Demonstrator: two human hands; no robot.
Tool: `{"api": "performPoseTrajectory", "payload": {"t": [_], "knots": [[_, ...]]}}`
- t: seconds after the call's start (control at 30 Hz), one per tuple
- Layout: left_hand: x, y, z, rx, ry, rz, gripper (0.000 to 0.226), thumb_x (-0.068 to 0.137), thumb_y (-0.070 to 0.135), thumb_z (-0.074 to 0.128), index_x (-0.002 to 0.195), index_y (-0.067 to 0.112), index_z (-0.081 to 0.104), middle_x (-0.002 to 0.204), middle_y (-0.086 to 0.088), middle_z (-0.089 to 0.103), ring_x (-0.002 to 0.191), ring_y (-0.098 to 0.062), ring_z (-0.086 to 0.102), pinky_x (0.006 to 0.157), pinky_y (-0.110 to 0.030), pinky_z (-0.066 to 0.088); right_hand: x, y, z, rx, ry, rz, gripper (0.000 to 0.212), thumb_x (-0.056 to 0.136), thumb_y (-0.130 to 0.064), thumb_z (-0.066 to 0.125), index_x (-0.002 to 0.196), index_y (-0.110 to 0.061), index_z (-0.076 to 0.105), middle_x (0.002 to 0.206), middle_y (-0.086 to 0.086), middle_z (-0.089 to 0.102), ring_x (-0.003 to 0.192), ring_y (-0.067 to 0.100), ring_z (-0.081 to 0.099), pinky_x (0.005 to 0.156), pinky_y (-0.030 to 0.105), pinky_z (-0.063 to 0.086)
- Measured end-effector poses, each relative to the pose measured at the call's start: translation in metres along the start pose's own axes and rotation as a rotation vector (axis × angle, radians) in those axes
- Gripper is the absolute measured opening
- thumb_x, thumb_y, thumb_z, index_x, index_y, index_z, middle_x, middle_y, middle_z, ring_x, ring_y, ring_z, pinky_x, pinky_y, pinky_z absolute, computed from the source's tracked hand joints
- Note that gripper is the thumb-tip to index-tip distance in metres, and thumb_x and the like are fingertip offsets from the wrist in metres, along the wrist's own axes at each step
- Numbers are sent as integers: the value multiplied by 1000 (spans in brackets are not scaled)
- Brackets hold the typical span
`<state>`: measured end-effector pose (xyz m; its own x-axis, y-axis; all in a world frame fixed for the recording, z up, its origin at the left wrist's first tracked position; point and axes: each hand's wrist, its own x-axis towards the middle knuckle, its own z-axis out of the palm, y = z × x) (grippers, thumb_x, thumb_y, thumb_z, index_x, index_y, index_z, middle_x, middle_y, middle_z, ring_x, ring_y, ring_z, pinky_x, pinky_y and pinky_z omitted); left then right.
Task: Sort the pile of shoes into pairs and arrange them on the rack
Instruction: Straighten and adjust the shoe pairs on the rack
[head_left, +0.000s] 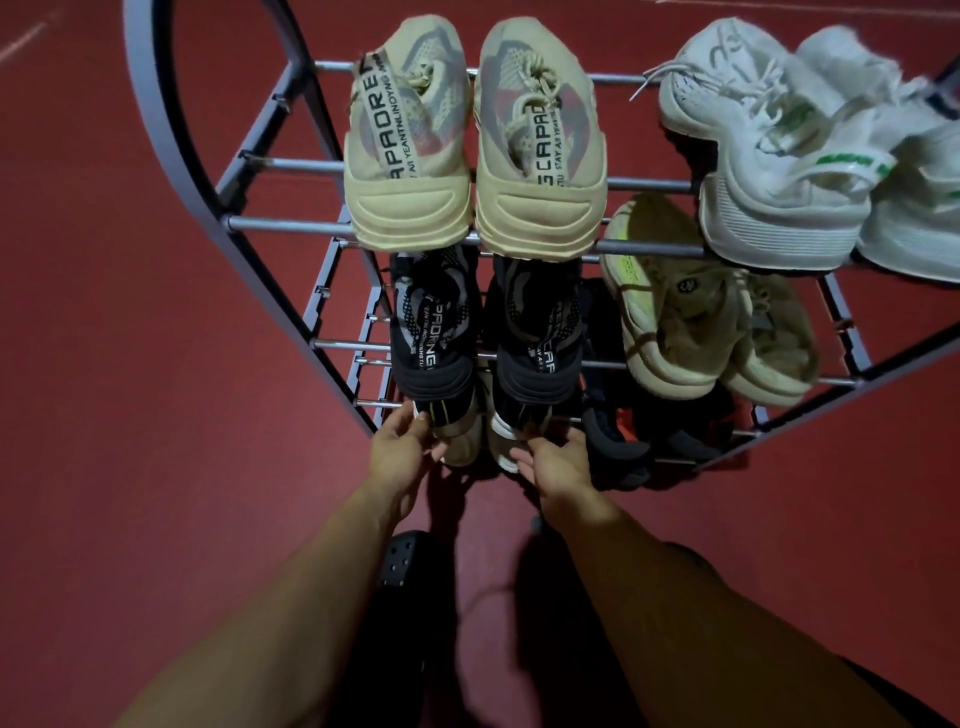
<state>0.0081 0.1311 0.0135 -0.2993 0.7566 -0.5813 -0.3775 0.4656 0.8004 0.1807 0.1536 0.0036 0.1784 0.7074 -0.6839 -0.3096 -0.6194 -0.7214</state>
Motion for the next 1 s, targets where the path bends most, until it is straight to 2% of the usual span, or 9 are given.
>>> {"api": "performPoseTrajectory", "payload": {"t": [0.1,0.33,0.43,0.5,0.6,0.63,0.8,0.87,1.0], "knots": [[-5,1,-3,68,-9,-24,34,107,22,45,140,25,55,125,2,71,102,-14,68,76,-33,52,-3,3,-8,-20,-70,34,46,94,-19,63,134,-21,40,95,1,70,75,14,72,59,22,52],[-22,-18,-4,94,141,-71,25,103,27,51,118,13,66,117,-5,70,114,-27,64,101,-47,53,-8,19,-16,-54,-80,19,41,96,-19,61,132,-9,43,95,7,67,90,28,70,65,29,50],[-29,-46,-4,184,162,-102,12,103,13,53,109,9,63,95,-3,66,82,-8,73,67,-20,60,-9,43,-25,-224,-22,-40,37,94,-8,62,127,0,46,100,20,63,68,21,59,53,21,42],[-32,-63,-5,308,116,-113,15,104,7,52,117,7,58,93,-1,66,69,4,69,54,-8,52,-4,53,-34,-484,-25,-192,36,91,-4,63,124,3,52,102,17,66,76,20,58,62,18,45],[-31,-79,-5,519,-7,-146,31,104,15,54,133,6,55,119,-16,69,102,-22,70,92,-34,58,6,50,-39,-798,-98,-317,41,89,-11,63,129,-8,57,107,10,61,95,21,62,87,26,50],[-28,-80,-4,557,-23,-152,33,103,16,55,135,8,54,121,-14,68,103,-25,68,93,-35,56,10,50,-39,-882,-114,-342,42,88,-13,63,129,-12,58,108,9,60,97,23,62,92,31,50],[-3,-70,13,261,61,-261,15,101,8,53,113,7,63,98,-13,67,73,-20,66,52,-25,51,28,59,-32,-896,-236,-200,54,88,-6,61,140,-16,50,117,11,63,98,18,56,86,25,43],[5,-68,18,155,43,-287,13,101,11,55,113,13,61,91,-9,66,60,-13,69,44,-22,52,38,63,-26,-984,-331,-128,51,93,-4,56,142,-8,45,130,17,59,112,22,55,98,28,41],[22,-73,27,-12,-48,-394,26,97,6,55,121,15,58,103,-11,67,94,-26,66,91,-55,59,63,68,-21,-684,-171,-44,37,88,-4,66,123,7,59,123,21,64,117,35,60,105,46,45]]}}
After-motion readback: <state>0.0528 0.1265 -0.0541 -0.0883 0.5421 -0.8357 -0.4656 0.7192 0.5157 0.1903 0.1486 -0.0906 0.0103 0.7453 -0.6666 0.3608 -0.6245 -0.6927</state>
